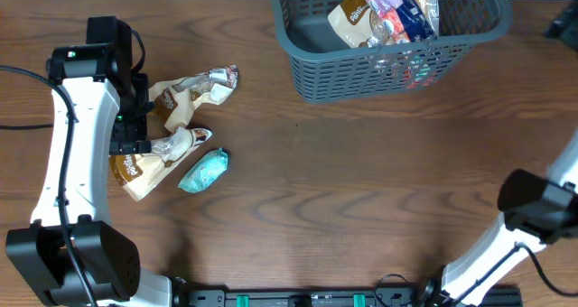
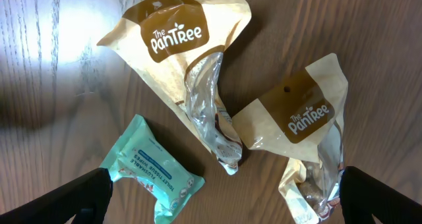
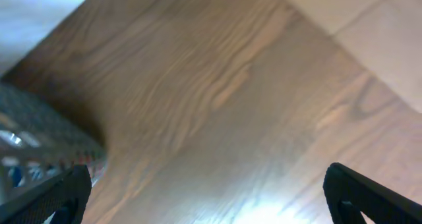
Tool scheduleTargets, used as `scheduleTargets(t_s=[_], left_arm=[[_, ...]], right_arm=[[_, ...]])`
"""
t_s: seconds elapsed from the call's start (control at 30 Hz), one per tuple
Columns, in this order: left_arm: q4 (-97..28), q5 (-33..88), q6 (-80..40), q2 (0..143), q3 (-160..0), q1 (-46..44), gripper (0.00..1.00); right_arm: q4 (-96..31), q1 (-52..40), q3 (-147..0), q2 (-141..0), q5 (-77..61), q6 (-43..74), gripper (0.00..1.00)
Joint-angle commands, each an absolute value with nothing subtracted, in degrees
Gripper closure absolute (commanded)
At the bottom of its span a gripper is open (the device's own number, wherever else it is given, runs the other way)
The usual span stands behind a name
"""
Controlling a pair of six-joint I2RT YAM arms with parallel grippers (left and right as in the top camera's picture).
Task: Pack container
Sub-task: 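Lower the left gripper onto the lower tan PanTree bag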
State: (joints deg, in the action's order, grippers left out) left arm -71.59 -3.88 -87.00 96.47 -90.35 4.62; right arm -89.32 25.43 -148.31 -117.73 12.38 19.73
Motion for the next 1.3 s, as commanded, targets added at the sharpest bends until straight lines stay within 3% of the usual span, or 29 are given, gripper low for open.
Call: scheduleTargets(t_s=[0.0, 0.4, 0.8, 1.27], left_arm=[[-71.94, -5.48, -86.65, 96.55, -90.13, 4.82, 0.01], [-71.94, -6.68, -86.65, 96.55, -90.13, 4.82, 0.01], [-71.92, -6.72, -85.76, 96.55, -90.13, 4.82, 0.01], [-71.94, -2.31, -84.6, 98.15, -90.11, 4.82, 0.01]], right_arm=[[-89.89, 28.58, -148.55, -115.33, 11.99, 19.7, 0.01], [-88.95, 34.33, -144.14, -115.52, 12.14, 19.75, 0.01], [-83.13, 34.09, -128.2, -115.52, 8.36, 22.35, 0.01], [-83.13, 34.11, -125.78, -115.52, 5.54, 22.26, 0.01]])
